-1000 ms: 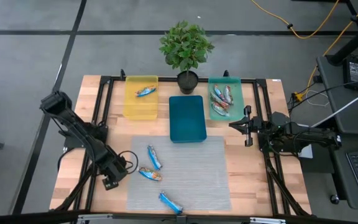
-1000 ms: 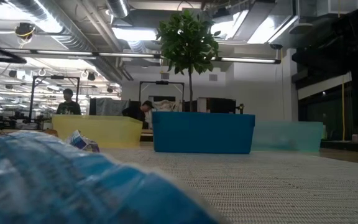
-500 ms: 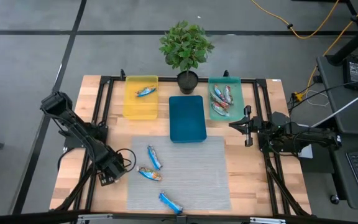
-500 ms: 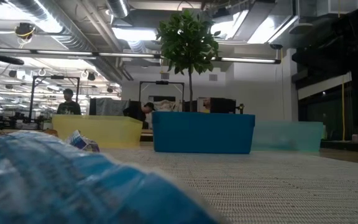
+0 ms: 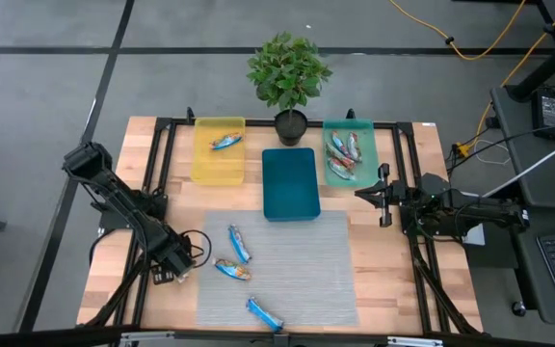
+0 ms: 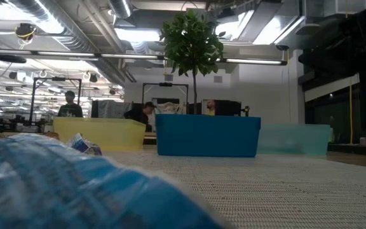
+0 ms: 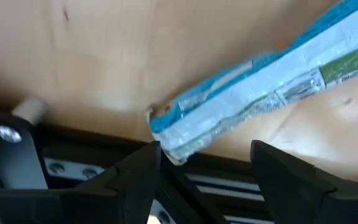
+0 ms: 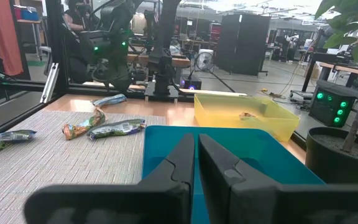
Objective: Pick and place Granola Bars by type
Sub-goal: Put the orange granola bar into the yellow bin
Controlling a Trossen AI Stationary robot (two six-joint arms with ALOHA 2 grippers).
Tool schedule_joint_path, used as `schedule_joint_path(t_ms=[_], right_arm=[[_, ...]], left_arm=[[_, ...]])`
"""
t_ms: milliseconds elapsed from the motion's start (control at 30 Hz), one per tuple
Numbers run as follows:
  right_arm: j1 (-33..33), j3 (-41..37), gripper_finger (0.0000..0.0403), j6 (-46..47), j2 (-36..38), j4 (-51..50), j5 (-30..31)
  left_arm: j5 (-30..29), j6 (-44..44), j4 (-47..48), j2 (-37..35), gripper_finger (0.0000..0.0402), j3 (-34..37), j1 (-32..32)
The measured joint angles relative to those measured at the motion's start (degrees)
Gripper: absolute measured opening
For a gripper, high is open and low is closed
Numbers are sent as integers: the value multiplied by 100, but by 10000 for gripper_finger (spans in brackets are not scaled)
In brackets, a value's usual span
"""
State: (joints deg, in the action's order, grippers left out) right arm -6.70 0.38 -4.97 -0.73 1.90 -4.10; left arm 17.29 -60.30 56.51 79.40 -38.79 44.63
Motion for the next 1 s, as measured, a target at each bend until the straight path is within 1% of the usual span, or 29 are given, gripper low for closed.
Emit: schedule_joint_path(t_ms=[100, 333, 400, 533, 667, 833, 933, 1000], right_arm=[[0, 0, 24, 0, -1, 0, 0], [1, 1, 24, 0, 0, -1, 0], [1, 1, 24, 0, 0, -1, 1], [1, 0, 24, 0, 0, -1, 1], [1, 1, 24, 0, -1, -1, 1], [0, 2, 24, 0, 0, 1, 0], [2, 1, 24, 0, -1, 1, 0], [1, 0, 24, 0, -2, 0, 1]], left_arm=[[-204, 181, -52, 0, 247, 0, -12], [-771, 591, -678, 53, 272, 0, -10], [-739, 685, -798, 163, 274, 0, -12], [-466, 962, -1118, 518, 272, 2, 9], [-292, 1162, -1111, 902, 272, -71, 3], [-481, 1155, -826, 1061, 260, -282, 14], [-622, 1089, -756, 1061, 241, -380, 25], [-677, 978, -759, 1065, 221, -422, 25]])
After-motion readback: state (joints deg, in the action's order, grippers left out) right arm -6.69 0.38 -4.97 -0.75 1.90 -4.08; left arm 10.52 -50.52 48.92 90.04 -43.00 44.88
